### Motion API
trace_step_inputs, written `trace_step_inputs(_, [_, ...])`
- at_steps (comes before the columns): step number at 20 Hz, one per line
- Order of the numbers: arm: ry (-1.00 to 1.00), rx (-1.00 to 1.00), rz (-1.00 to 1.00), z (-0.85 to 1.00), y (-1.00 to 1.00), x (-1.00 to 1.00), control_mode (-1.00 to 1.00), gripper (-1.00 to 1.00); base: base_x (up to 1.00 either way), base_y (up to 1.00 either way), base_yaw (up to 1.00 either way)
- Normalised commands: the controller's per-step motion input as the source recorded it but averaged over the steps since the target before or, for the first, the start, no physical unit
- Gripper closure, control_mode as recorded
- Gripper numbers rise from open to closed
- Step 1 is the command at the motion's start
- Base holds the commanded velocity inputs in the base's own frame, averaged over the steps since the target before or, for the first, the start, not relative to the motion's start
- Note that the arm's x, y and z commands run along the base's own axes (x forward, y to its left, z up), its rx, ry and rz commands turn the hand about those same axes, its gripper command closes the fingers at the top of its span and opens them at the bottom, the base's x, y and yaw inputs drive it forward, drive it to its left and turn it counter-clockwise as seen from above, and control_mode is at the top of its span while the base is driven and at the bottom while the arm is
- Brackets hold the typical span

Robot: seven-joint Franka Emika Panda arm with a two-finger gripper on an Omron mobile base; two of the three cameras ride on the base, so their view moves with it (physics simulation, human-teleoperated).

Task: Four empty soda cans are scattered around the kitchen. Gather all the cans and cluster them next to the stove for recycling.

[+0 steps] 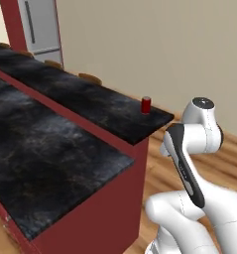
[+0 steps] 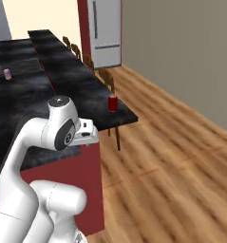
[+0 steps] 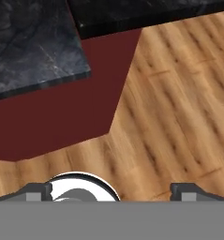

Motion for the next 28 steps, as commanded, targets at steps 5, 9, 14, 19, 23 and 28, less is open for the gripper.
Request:
trace_step_inputs(5, [0.00,0.00,0.00,0.00,0.00,0.00,1.00,-1.00,0.19,-0.45,0.28])
trace_step_inputs(9, [0.00,0.00,0.00,0.00,0.00,0.00,1.00,-1.00,0.17,-0.55,0.24])
trace_step_inputs(14, [0.00,0.00,0.00,0.00,0.00,0.00,1.00,-1.00,0.18,-0.50,0.26])
trace_step_inputs(19, [0.00,0.00,0.00,0.00,0.00,0.00,1.00,-1.00,0.21,-0.53,0.23])
trace_step_inputs(23, [0.00,0.00,0.00,0.00,0.00,0.00,1.00,-1.00,0.39,-0.33,0.21])
trace_step_inputs(28, [0.00,0.00,0.00,0.00,0.00,0.00,1.00,-1.00,0.53,-0.19,0.22])
